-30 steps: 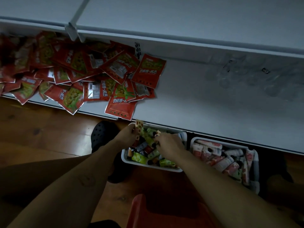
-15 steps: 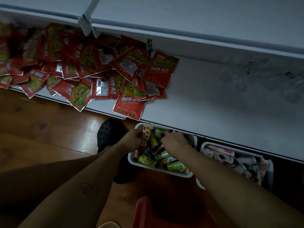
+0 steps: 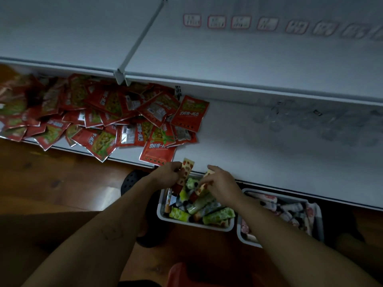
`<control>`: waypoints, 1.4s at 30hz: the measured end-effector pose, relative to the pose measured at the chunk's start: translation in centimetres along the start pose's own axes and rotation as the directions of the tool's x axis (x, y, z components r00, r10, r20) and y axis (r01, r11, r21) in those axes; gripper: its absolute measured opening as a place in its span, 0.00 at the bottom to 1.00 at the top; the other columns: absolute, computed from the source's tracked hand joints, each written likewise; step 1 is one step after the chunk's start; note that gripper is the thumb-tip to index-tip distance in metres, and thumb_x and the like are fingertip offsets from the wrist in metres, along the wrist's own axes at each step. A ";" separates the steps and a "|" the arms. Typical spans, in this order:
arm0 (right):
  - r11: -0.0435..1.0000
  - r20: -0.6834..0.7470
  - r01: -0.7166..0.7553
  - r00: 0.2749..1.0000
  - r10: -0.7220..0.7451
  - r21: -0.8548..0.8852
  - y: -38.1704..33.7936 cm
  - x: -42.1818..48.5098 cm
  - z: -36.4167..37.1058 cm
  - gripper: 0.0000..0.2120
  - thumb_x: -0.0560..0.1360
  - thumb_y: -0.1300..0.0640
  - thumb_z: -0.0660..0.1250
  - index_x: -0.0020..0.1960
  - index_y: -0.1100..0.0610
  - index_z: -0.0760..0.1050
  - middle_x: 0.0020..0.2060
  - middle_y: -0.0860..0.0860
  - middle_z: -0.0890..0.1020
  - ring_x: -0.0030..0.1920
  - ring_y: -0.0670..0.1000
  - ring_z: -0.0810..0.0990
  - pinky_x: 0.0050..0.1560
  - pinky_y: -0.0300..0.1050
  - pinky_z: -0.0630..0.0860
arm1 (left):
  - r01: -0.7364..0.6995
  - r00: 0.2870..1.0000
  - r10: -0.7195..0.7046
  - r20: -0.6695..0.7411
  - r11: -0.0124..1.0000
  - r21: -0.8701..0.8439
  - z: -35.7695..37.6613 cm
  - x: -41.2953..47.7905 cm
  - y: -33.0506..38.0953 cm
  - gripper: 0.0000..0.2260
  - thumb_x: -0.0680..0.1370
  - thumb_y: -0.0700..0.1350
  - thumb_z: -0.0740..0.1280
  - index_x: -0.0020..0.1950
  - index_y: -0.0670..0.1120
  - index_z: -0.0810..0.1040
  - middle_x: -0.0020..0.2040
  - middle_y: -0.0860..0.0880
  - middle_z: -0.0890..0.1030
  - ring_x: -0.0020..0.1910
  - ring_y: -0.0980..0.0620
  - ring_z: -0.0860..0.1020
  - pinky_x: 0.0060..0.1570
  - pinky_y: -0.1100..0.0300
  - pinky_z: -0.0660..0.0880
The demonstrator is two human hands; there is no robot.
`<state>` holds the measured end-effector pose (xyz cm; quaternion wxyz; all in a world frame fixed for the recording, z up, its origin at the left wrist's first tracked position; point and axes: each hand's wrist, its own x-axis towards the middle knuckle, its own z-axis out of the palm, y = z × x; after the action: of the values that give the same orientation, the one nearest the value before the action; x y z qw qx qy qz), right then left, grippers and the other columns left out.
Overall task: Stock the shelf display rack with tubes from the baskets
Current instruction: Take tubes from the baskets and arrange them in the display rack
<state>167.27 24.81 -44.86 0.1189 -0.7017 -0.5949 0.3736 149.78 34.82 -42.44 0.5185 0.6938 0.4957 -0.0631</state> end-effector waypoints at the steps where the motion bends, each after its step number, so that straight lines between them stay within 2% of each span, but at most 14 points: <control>1: 0.994 -0.060 -0.012 0.998 0.019 0.112 -0.2 -0.6 -0.8 0.13 0.75 0.65 0.67 0.51 0.50 0.84 0.65 0.53 0.75 0.65 0.55 0.73 0.62 0.44 0.71 | -0.008 1.000 0.008 0.014 1.000 -0.015 -0.2 -0.4 0.9 0.07 0.83 0.42 0.58 0.47 0.43 0.71 0.41 0.46 0.77 0.38 0.49 0.78 0.37 0.59 0.76; 3: 0.950 -0.146 -0.003 0.988 0.051 0.313 -1.0 -1.6 -2.7 0.13 0.73 0.67 0.68 0.47 0.50 0.84 0.52 0.50 0.83 0.53 0.49 0.80 0.52 0.40 0.75 | -0.024 0.999 0.025 0.021 0.998 -0.059 -0.8 -1.2 2.8 0.07 0.83 0.42 0.58 0.54 0.39 0.72 0.47 0.42 0.78 0.45 0.44 0.80 0.41 0.54 0.80; 7: 0.912 -0.238 0.053 0.970 0.050 0.407 -2.4 -3.1 -6.1 0.15 0.73 0.66 0.65 0.39 0.46 0.81 0.43 0.49 0.84 0.44 0.52 0.82 0.47 0.51 0.80 | -0.077 0.995 0.086 0.042 0.983 -0.169 -2.8 -3.4 7.1 0.09 0.83 0.42 0.57 0.58 0.39 0.72 0.49 0.41 0.76 0.46 0.45 0.79 0.41 0.53 0.80; 10: 0.853 -0.304 0.130 0.952 0.035 0.506 -3.8 -4.3 -8.4 0.08 0.73 0.62 0.71 0.39 0.51 0.75 0.42 0.54 0.80 0.40 0.55 0.81 0.38 0.43 0.79 | -0.148 0.986 0.161 0.049 0.967 -0.207 -4.6 -5.6 10.1 0.07 0.83 0.42 0.56 0.56 0.42 0.72 0.48 0.40 0.77 0.47 0.43 0.82 0.41 0.51 0.80; 13: 0.780 -0.366 0.247 0.930 -0.024 0.575 -5.5 -5.4 -10.9 0.07 0.74 0.63 0.70 0.45 0.52 0.76 0.48 0.57 0.79 0.44 0.57 0.81 0.39 0.39 0.77 | -0.253 0.967 0.253 -0.024 0.949 -0.191 -6.0 -8.1 12.8 0.07 0.83 0.41 0.56 0.51 0.44 0.73 0.42 0.45 0.80 0.40 0.50 0.82 0.43 0.50 0.79; 15: 0.725 -0.398 0.322 0.915 -0.072 0.609 -7.2 -6.4 -12.6 0.20 0.74 0.67 0.69 0.57 0.44 0.77 0.53 0.48 0.80 0.46 0.47 0.82 0.42 0.37 0.78 | -0.337 0.940 0.325 -0.105 0.933 -0.130 -6.9 -9.3 14.1 0.07 0.83 0.44 0.58 0.52 0.47 0.76 0.42 0.48 0.81 0.43 0.51 0.81 0.48 0.51 0.77; 17: 0.659 -0.440 0.403 0.890 -0.121 0.635 -8.8 -7.4 -14.1 0.37 0.74 0.70 0.68 0.70 0.37 0.64 0.48 0.40 0.81 0.44 0.41 0.81 0.44 0.38 0.78 | -0.411 0.900 0.395 -0.183 0.909 -0.064 -7.8 -10.4 15.3 0.09 0.82 0.48 0.59 0.56 0.49 0.77 0.48 0.48 0.82 0.49 0.48 0.81 0.53 0.50 0.77; 19: 0.649 -0.489 0.459 0.859 -0.150 0.607 -9.9 -7.9 -15.4 0.46 0.72 0.71 0.69 0.74 0.34 0.53 0.39 0.47 0.80 0.39 0.46 0.80 0.43 0.42 0.80 | -0.462 0.856 0.448 -0.257 0.887 0.005 -8.4 -11.5 16.4 0.10 0.82 0.51 0.59 0.57 0.48 0.76 0.49 0.49 0.81 0.50 0.49 0.80 0.52 0.51 0.77; 21: 0.668 -0.518 0.468 0.844 -0.141 0.579 -11.3 -8.5 -16.8 0.47 0.71 0.71 0.71 0.74 0.36 0.52 0.39 0.53 0.80 0.40 0.51 0.81 0.44 0.47 0.81 | -0.517 0.800 0.501 -0.329 0.855 0.046 -8.6 -12.5 17.6 0.09 0.82 0.51 0.58 0.55 0.48 0.74 0.46 0.50 0.80 0.46 0.51 0.79 0.49 0.52 0.76; 23: 0.712 -0.547 0.432 0.833 -0.080 0.553 -12.3 -8.8 -18.2 0.39 0.68 0.70 0.74 0.72 0.47 0.64 0.44 0.55 0.82 0.45 0.53 0.83 0.45 0.50 0.82 | -0.573 0.744 0.544 -0.388 0.818 0.047 -8.7 -13.4 18.7 0.10 0.83 0.50 0.57 0.57 0.47 0.74 0.46 0.50 0.81 0.46 0.51 0.80 0.48 0.53 0.77; 25: 0.775 -0.586 0.382 0.810 -0.019 0.503 -13.0 -9.0 -19.7 0.25 0.65 0.67 0.77 0.58 0.55 0.74 0.46 0.54 0.83 0.47 0.54 0.83 0.45 0.54 0.82 | -0.613 0.709 0.557 -0.432 0.790 0.012 -8.8 -14.0 19.8 0.11 0.83 0.48 0.57 0.60 0.45 0.74 0.46 0.50 0.83 0.45 0.53 0.82 0.47 0.56 0.79; 27: 0.778 -0.604 0.382 0.797 -0.004 0.499 -13.7 -9.2 -21.0 0.19 0.63 0.64 0.79 0.49 0.56 0.76 0.44 0.53 0.84 0.45 0.54 0.84 0.44 0.57 0.82 | -0.651 0.680 0.576 -0.454 0.759 -0.012 -9.0 -14.4 20.6 0.11 0.83 0.48 0.57 0.60 0.44 0.74 0.47 0.49 0.83 0.43 0.54 0.83 0.45 0.58 0.80; 31: 0.758 -0.622 0.431 0.782 -0.043 0.489 -15.8 -9.7 -24.1 0.17 0.63 0.67 0.78 0.49 0.61 0.78 0.40 0.53 0.85 0.41 0.52 0.85 0.40 0.51 0.83 | -0.720 0.648 0.612 -0.454 0.686 -0.104 -9.7 -15.1 22.0 0.10 0.81 0.48 0.62 0.60 0.47 0.74 0.51 0.45 0.82 0.47 0.48 0.83 0.49 0.45 0.80; 42: 0.787 -0.682 0.438 0.730 -0.029 0.435 -15.2 -7.9 -29.5 0.07 0.66 0.63 0.77 0.41 0.58 0.80 0.36 0.53 0.84 0.39 0.52 0.83 0.40 0.47 0.81 | -0.723 0.669 0.550 -0.500 0.637 -0.267 -12.3 -12.0 25.8 0.10 0.79 0.43 0.67 0.57 0.40 0.74 0.49 0.41 0.83 0.50 0.43 0.82 0.50 0.43 0.80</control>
<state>175.50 29.68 -12.07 0.5675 -0.6317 -0.4648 0.2508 157.92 37.68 -12.70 0.5455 0.6858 0.3018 0.3756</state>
